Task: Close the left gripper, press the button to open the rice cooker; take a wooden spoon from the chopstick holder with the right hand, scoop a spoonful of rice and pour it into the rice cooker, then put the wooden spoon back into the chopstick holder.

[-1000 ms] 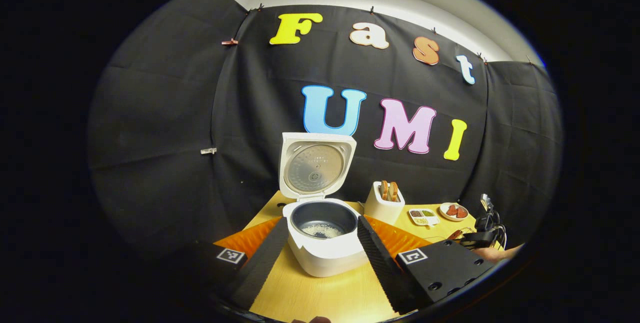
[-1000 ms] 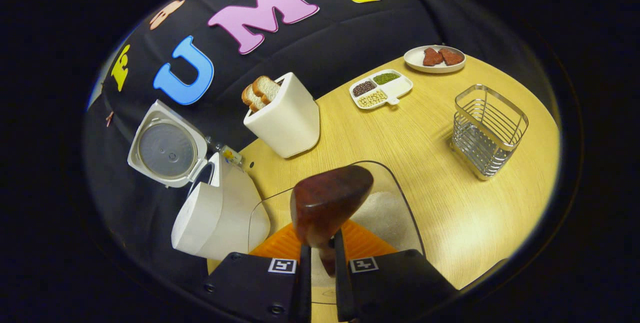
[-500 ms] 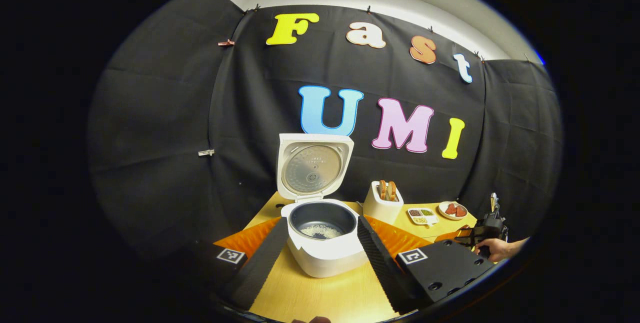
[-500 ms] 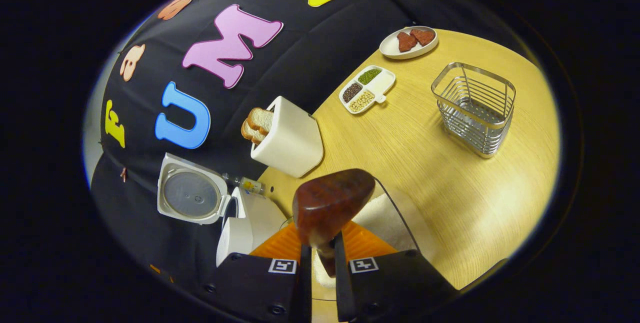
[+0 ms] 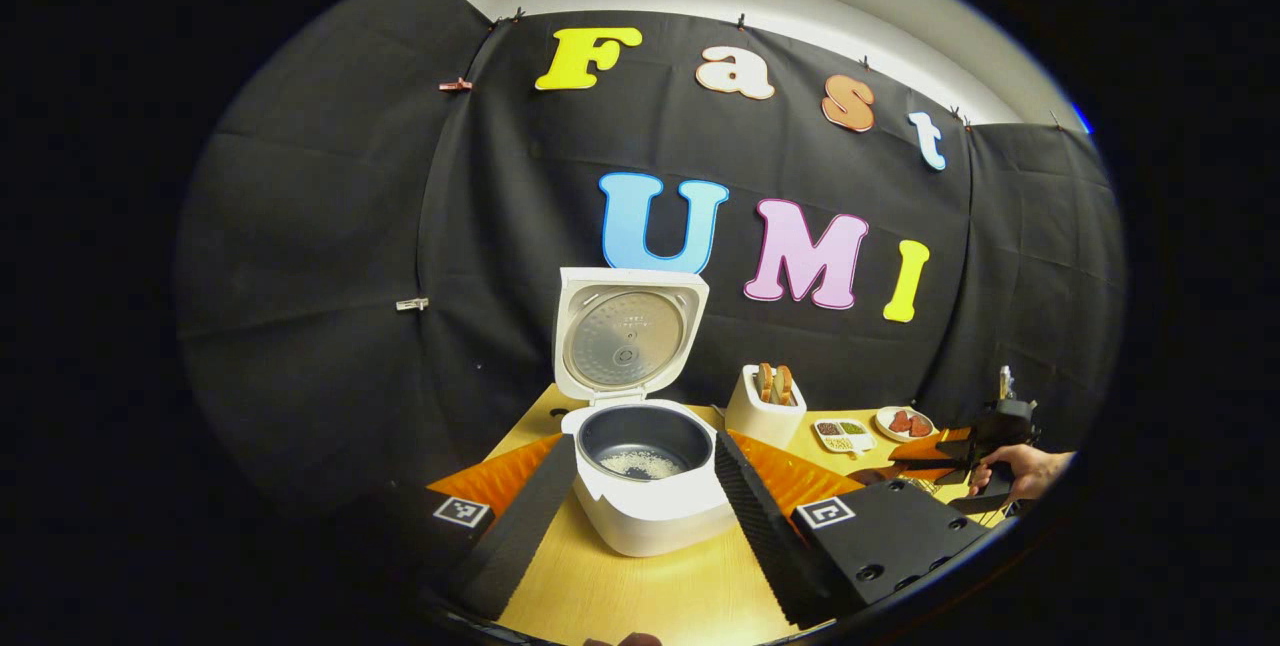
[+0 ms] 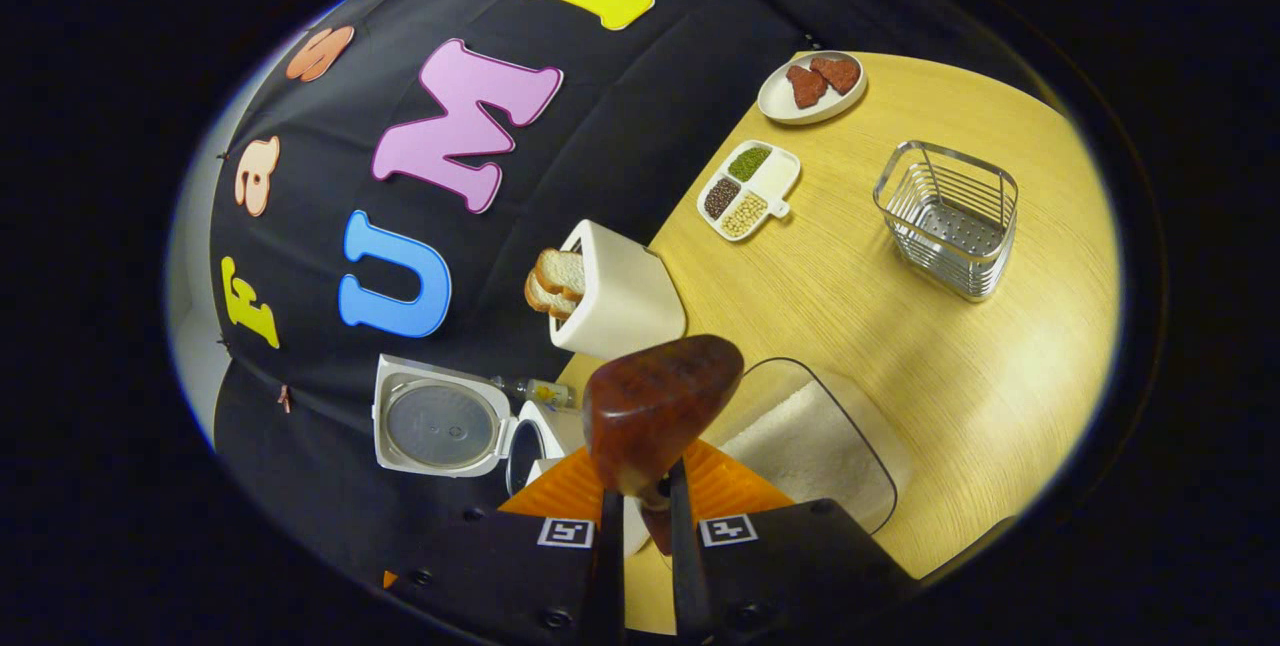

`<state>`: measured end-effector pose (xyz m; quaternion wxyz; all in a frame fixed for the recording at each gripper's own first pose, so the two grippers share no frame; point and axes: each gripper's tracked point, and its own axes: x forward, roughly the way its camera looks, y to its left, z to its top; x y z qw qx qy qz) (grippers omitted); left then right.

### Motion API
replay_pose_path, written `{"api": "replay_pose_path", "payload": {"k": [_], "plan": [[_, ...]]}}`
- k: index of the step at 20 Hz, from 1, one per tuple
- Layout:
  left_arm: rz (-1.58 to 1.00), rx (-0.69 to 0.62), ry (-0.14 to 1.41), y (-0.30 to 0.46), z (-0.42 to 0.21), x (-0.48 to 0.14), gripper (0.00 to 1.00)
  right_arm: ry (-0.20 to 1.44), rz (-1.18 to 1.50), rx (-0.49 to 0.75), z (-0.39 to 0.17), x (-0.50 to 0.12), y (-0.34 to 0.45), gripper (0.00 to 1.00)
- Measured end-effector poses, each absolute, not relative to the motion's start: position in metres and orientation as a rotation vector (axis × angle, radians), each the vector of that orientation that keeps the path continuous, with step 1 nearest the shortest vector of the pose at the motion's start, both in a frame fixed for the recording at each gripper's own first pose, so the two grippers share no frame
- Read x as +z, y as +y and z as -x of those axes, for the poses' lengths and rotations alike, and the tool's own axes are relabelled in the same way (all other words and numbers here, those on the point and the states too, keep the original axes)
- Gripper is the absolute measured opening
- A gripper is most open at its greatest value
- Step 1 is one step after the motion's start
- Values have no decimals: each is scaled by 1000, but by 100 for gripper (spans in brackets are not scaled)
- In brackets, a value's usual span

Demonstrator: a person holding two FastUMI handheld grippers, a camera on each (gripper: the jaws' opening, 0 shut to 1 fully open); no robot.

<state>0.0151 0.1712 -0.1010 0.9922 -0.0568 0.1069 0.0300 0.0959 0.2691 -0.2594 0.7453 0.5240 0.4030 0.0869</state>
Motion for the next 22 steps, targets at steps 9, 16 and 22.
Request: {"api": "replay_pose_path", "payload": {"k": [9, 16, 22], "plan": [[131, 59, 220, 173, -17, -108, 96, 859, -1222, 228, -125, -176, 304, 24], [137, 76, 228, 185, -5, -118, 95, 866, -1258, 336, -149, -131, 400, 24], [134, 110, 231, 211, -4, -122, 96, 883, -1255, 400, -167, -128, 494, 23]]}}
